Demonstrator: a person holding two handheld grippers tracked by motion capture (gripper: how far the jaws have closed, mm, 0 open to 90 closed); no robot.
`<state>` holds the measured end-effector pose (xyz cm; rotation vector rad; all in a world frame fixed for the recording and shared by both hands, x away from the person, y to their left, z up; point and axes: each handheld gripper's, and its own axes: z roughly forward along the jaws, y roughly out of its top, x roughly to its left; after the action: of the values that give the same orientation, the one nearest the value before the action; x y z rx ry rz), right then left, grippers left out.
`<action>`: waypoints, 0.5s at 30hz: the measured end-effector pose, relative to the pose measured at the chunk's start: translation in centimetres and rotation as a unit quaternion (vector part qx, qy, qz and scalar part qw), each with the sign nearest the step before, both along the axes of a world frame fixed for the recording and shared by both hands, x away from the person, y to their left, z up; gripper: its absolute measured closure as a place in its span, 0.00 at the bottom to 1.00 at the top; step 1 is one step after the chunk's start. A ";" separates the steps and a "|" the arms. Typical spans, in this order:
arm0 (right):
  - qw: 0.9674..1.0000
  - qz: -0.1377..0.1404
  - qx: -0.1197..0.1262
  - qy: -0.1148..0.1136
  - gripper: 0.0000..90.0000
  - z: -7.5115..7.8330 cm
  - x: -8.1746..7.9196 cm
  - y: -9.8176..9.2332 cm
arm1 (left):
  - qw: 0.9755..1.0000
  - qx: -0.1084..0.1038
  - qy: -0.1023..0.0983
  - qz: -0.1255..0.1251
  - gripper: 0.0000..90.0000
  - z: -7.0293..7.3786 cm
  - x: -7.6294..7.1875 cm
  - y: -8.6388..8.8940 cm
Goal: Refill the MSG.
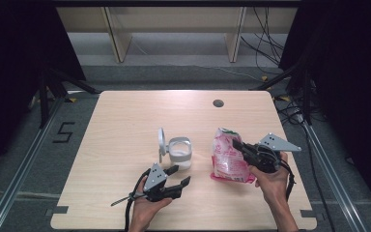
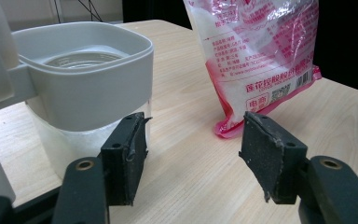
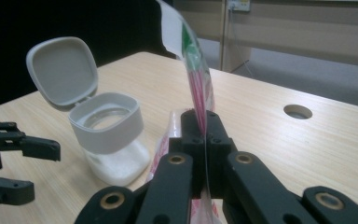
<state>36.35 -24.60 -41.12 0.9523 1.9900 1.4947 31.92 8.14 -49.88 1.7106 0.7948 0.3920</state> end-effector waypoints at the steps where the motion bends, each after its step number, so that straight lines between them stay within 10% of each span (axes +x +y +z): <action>1: 1.000 0.000 -0.003 0.009 1.00 0.0 0.0 0.0 | 1.000 0.001 0.000 0.000 0.44 0.0 0.0 0.0; 15: 0.999 -0.025 -0.026 0.030 1.00 -1.3 0.7 -0.6 | 1.000 0.005 0.001 -0.003 0.45 0.0 0.1 0.1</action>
<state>37.04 -25.20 -42.40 1.0282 2.0213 1.3975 32.01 8.21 -49.83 1.7226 0.7893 0.3909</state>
